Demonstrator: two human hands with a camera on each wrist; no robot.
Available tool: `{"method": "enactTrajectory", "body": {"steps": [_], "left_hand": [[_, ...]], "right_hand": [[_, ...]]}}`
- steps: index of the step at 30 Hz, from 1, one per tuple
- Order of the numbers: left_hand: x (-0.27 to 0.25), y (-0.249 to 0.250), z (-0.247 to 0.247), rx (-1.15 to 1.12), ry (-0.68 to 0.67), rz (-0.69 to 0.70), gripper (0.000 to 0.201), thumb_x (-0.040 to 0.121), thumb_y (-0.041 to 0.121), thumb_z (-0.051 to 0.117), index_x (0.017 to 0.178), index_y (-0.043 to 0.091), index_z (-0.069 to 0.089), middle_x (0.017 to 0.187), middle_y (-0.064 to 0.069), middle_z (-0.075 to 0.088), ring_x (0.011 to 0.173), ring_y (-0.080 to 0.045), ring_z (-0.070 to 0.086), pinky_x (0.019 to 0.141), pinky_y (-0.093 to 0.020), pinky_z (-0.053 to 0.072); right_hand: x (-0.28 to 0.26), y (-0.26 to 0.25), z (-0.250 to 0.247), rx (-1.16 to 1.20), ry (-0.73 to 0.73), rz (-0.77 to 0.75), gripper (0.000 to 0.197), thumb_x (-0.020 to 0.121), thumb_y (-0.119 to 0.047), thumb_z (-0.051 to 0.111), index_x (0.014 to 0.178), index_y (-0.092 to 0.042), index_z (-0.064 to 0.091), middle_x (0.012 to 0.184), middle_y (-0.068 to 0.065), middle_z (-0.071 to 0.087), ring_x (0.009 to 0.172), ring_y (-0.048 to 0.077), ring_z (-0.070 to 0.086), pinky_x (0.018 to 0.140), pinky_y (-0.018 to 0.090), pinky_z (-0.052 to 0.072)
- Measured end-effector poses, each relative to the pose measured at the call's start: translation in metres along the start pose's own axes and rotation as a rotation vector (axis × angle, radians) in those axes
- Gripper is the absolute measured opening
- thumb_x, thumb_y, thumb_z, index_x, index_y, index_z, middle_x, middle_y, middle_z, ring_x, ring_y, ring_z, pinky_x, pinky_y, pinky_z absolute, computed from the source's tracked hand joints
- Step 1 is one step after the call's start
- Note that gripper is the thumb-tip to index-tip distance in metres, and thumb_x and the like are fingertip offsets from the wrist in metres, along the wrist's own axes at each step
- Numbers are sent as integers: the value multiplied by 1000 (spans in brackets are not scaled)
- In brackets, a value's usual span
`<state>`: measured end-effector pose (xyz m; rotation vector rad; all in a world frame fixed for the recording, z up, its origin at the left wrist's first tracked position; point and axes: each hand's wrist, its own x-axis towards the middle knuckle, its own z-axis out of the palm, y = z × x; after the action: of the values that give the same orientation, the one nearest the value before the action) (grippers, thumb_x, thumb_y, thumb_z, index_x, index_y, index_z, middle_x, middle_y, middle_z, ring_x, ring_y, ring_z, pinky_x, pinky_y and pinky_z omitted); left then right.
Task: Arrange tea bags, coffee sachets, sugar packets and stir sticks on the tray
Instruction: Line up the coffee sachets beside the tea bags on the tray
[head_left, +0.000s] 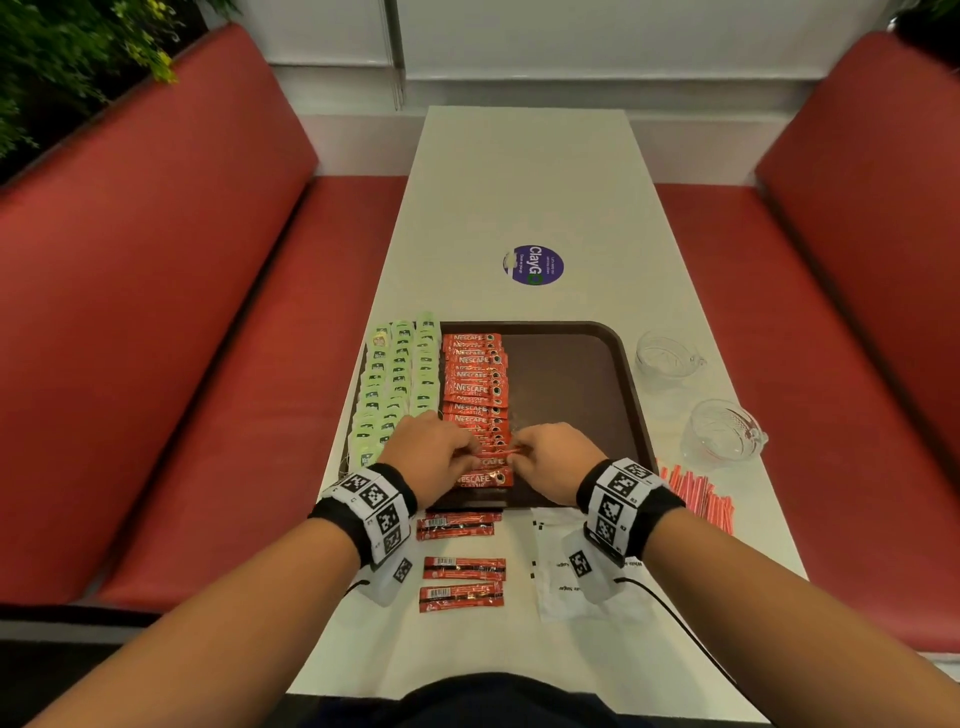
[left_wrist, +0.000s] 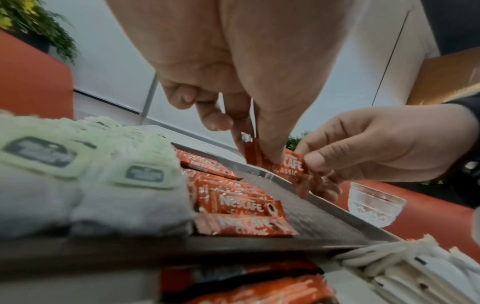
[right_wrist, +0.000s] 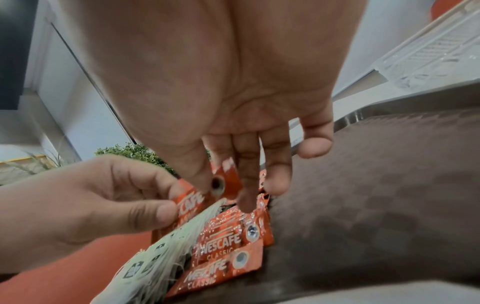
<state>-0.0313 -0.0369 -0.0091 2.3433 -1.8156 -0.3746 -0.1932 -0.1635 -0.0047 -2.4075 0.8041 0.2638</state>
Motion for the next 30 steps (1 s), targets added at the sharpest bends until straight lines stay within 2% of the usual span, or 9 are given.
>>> {"method": "enactTrajectory", "body": {"steps": [3,6,9,11,13,17,20,25,30], "left_hand": [[-10,-7,7,40,-82,-46,22,94,51,57,104,35,69,100,17,64,98,-13,49,95,-37,38],[-16,-11,16,119,-125,-37,25,94,54,54,109,38,69,110,16,64,103,-15,50,92,-38,39],[-16,-10,19,154,-121,-69,27,94,55,55,113,40,67,108,16,66,106,-17,51,90,-37,38],[-15,-9,20,137,-91,-92,29,91,54,59,116,39,63,107,17,66,107,-16,50,91,-38,38],[-14,-10,23,111,-57,-104,36,89,55,61,121,39,59,116,17,61,110,-16,47,95,-38,37],[-13,-9,25,130,-80,-70,35,89,56,60,120,40,61,121,15,57,113,-15,45,99,-39,34],[-11,-9,26,153,-104,-52,28,92,53,58,116,41,65,120,15,58,112,-16,45,99,-40,32],[-3,-11,23,173,-108,-62,30,94,53,56,120,42,64,121,14,59,112,-17,45,96,-39,32],[-1,-10,22,177,-96,-60,32,94,53,55,122,41,63,122,14,59,113,-17,45,97,-39,33]], "right_hand": [[2,3,3,-46,-61,82,20,96,-16,48,101,-22,66,102,-1,69,92,20,64,87,35,54],[4,4,7,-124,-125,108,25,95,-11,48,107,-18,69,102,2,68,90,22,64,81,34,55],[7,3,12,-153,-169,106,23,97,-16,47,102,-17,69,94,1,66,84,22,63,73,31,51],[9,0,14,-159,-170,140,21,97,-19,48,99,-16,69,93,2,66,84,21,65,76,33,55],[12,-3,15,-163,-152,178,18,97,-19,50,95,-15,68,92,3,67,85,22,66,79,34,57],[14,-6,14,-186,-156,204,14,98,-18,52,93,-13,64,93,5,67,87,23,66,75,31,54],[15,-8,13,-202,-178,214,13,98,-19,53,95,-13,64,95,5,68,88,23,66,77,31,55],[21,-8,15,-222,-191,188,15,97,-19,54,104,-14,66,99,4,68,89,23,67,84,36,58],[19,-6,14,-238,-162,182,15,95,-26,55,102,-19,65,97,1,64,85,20,65,81,37,58]]}}
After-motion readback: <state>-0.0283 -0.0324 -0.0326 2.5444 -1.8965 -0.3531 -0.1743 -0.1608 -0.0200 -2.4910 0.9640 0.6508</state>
